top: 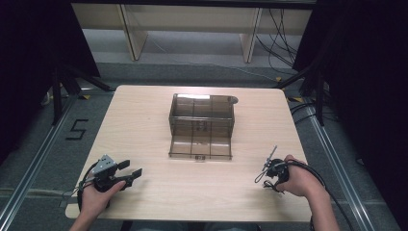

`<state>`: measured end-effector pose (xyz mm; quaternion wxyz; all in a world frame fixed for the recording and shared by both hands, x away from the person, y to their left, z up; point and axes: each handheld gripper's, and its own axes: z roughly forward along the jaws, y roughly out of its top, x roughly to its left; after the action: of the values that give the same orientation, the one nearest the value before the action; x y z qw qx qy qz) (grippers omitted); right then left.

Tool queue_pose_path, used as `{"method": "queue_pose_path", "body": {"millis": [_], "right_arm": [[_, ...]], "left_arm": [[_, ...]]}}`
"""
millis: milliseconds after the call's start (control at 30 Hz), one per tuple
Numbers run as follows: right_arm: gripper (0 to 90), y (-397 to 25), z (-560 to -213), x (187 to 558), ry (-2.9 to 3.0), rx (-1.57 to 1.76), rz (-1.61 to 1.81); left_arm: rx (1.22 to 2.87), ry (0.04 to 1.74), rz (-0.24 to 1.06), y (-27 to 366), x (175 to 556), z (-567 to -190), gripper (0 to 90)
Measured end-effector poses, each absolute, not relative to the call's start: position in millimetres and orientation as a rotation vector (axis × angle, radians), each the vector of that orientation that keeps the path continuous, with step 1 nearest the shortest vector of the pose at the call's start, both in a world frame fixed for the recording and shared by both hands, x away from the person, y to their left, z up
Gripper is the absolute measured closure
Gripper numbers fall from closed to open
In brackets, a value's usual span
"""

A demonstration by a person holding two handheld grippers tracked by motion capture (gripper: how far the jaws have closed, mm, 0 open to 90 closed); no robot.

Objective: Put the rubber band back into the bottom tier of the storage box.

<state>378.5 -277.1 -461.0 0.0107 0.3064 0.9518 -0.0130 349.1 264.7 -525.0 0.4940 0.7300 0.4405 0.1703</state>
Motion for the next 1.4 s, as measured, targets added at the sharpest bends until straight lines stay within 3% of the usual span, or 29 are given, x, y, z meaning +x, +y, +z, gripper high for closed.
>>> {"method": "queue_pose_path", "body": {"millis": [1400], "right_arm": [[86.5, -239, -419, 392, 2.933, 0.878, 0.033]], "left_arm": [[1.787, 1.067, 0.426, 264, 348, -524, 31.2]]}}
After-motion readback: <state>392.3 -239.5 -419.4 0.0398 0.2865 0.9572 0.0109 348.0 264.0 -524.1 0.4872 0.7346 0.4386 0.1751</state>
